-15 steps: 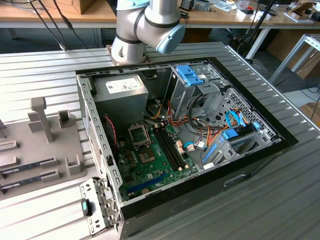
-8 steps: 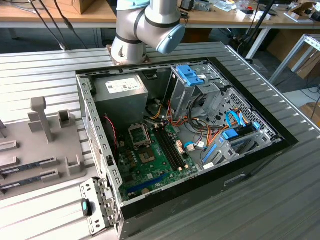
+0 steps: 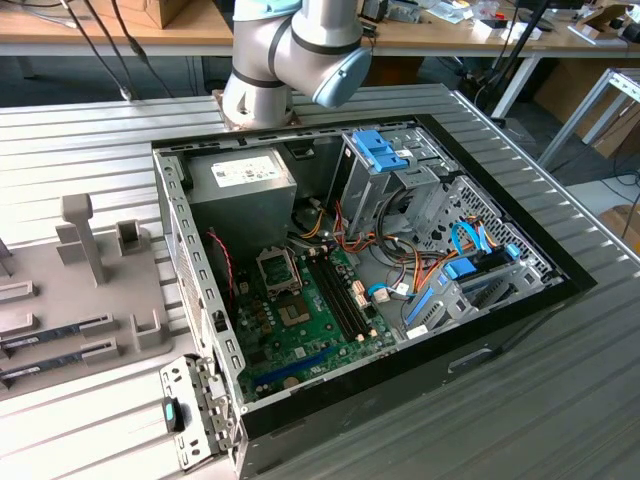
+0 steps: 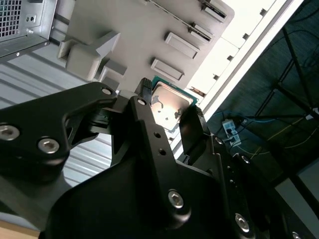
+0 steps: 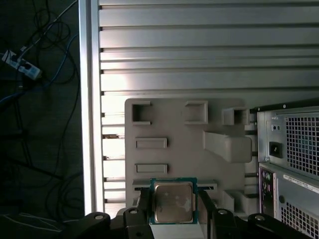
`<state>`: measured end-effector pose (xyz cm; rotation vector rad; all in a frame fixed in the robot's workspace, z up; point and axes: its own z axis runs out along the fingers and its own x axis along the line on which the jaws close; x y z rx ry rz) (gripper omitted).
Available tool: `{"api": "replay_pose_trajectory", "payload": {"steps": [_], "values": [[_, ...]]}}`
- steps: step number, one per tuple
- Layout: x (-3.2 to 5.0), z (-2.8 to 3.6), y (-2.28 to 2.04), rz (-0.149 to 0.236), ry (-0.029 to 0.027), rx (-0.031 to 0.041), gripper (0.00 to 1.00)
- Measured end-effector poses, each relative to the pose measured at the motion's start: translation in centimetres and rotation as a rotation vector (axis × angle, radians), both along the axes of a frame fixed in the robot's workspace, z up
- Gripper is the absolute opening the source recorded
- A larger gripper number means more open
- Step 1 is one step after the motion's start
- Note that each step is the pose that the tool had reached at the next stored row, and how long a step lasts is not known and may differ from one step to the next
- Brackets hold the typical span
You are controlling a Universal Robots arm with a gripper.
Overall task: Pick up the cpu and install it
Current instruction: 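Pick up the cpu and move it towards the insertion slot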
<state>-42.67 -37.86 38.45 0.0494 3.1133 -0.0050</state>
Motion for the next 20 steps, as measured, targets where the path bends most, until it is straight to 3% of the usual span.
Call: {"api": "replay_pose_trajectory", "payload": {"steps": [13,20], "values": [[1.63,-0.01,-0.02,0.000,0.0010,-0.0001,0.47],[2.96,-0.02,-0.03,0.000,0.0020,0.0000,0.47]]}}
